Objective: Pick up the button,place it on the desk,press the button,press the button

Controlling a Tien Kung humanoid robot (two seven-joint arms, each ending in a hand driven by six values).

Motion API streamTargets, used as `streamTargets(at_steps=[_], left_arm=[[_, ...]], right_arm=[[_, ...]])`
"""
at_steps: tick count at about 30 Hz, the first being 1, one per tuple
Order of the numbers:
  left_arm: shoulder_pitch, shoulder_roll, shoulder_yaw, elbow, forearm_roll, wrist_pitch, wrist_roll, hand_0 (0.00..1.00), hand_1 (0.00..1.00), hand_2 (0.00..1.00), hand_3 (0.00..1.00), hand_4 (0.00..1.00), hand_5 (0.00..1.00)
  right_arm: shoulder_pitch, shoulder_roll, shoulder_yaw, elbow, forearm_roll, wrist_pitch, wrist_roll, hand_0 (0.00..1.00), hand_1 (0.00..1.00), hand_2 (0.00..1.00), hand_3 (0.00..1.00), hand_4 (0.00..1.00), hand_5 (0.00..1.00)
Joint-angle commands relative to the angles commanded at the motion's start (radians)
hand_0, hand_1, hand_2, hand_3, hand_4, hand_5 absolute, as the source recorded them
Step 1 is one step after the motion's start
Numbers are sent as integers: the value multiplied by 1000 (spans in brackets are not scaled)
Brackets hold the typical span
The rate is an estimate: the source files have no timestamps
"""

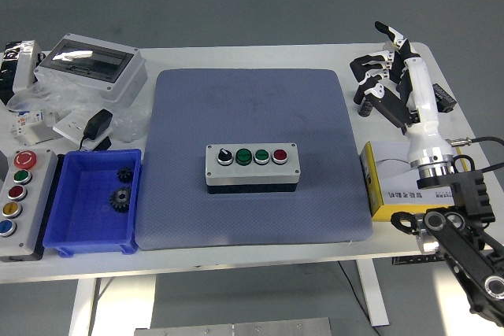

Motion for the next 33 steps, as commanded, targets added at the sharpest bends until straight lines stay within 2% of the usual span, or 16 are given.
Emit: streamTargets(at_steps=[2, 3, 8, 9, 14, 16, 20, 21, 26, 27, 32, 33], left_arm=[[-1, 2, 3, 0, 1, -1, -1, 626, 595, 509, 609, 679, 520], [-2, 2, 4, 0, 2, -1, -2, 626, 595, 514, 609, 679, 522], [-7, 8, 10, 0, 4, -2, -9, 626, 595, 514, 609, 679, 522], [-8, 9, 10, 0, 5, -2, -10, 626, 597, 518, 609, 678, 522], [-12, 12, 11, 0, 9, -2, -13, 626, 597, 518, 609, 678, 522], [-12, 13, 12, 0, 11, -2, -13, 627, 595, 521, 609, 678, 522], [-13, 14, 12, 0, 14, -3, -12, 627, 595, 521, 609, 678, 522], [-13, 15, 12, 0, 15, -3, -11, 627, 597, 526, 609, 677, 525], [-14, 18, 15, 0, 18, -4, -8, 627, 597, 526, 609, 677, 525], [-14, 19, 15, 0, 18, -4, -8, 626, 597, 526, 609, 675, 528], [-15, 21, 11, 0, 22, -4, -6, 626, 597, 526, 609, 675, 528], [-14, 21, 11, 0, 21, -5, -6, 626, 596, 530, 609, 676, 530]], right_arm=[[-1, 6, 4, -9, 35, 8, 24, 881, 898, 921, 974, 998, 738], [-1, 8, 7, -13, 53, 12, 34, 978, 987, 998, 990, 998, 879], [-9, 9, 30, -33, 136, 28, 87, 978, 987, 998, 990, 998, 879], [-10, 9, 35, -36, 148, 30, 95, 969, 964, 986, 972, 998, 998], [-16, 11, 60, -53, 213, 45, 130, 969, 964, 986, 972, 998, 998], [-18, 14, 67, -58, 233, 47, 134, 946, 932, 948, 955, 998, 998], [-24, 16, 80, -64, 255, 38, 121, 946, 932, 948, 955, 998, 998], [-26, 17, 82, -64, 257, 35, 116, 910, 882, 908, 927, 973, 998], [-36, 18, 103, -62, 251, 21, 87, 910, 882, 908, 927, 973, 998], [-37, 18, 109, -61, 246, 20, 81, 864, 831, 839, 920, 771, 998], [-45, 21, 147, -62, 238, 30, 66, 864, 831, 839, 920, 771, 998], [-46, 22, 153, -64, 242, 35, 67, 704, 695, 721, 836, 497, 972]])
